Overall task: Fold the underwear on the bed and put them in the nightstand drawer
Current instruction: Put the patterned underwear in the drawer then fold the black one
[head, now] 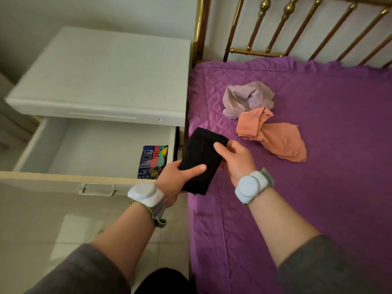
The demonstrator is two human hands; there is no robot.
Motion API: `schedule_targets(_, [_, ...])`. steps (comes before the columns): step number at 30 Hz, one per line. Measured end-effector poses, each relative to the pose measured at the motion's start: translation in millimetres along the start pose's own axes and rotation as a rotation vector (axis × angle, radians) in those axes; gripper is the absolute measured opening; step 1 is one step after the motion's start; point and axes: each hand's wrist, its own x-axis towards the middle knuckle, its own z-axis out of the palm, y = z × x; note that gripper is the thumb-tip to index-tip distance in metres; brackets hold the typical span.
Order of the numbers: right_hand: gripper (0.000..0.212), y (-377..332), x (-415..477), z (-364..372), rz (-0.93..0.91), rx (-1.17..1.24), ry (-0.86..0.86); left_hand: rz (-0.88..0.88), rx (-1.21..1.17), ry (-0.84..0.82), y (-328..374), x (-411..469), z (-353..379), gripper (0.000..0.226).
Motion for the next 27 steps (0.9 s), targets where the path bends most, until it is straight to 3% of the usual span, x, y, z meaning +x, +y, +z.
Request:
schedule_targets(6, [0.024,11,42,93,0.095,-0.155,-0.125,0.043,-0.102,0.171,17,-1,-86,0.048])
schedule_targets(7, [0.025,29,62,148,0.142,-0.159,-0.197,0.051,-0.120,0.245,17,12,-140,0.049])
schedule_targets(11, [0.018,31,80,189,0.154,-0.368,-0.227,0.054,0.003,0.288,24,17,-184,0.045])
schedule_targets(13, [0.019,27,87,197,0.133,-0.459,-0.237,0.056,0.107,0.244,34,15,-194,0.041])
schedule_targets(16, [0.014,36,102,225,0.083,-0.513,-0.382,0.013,0.276,0.167,45,23,-227,0.031])
schedule_targets(20, [0.030,40,126,247,-0.094,-0.881,-0.657,-0.096,0.510,0.103,40,48,-256,0.021])
schedule_targets(25, [0.028,51,146,250,-0.125,-1.106,-0.718,-0.162,0.813,0.075,27,90,-265,0.025])
schedule_targets(27, [0.028,57,151,249,-0.091,-1.223,-0.818,-0.210,0.874,0.039,19,104,-266,0.028])
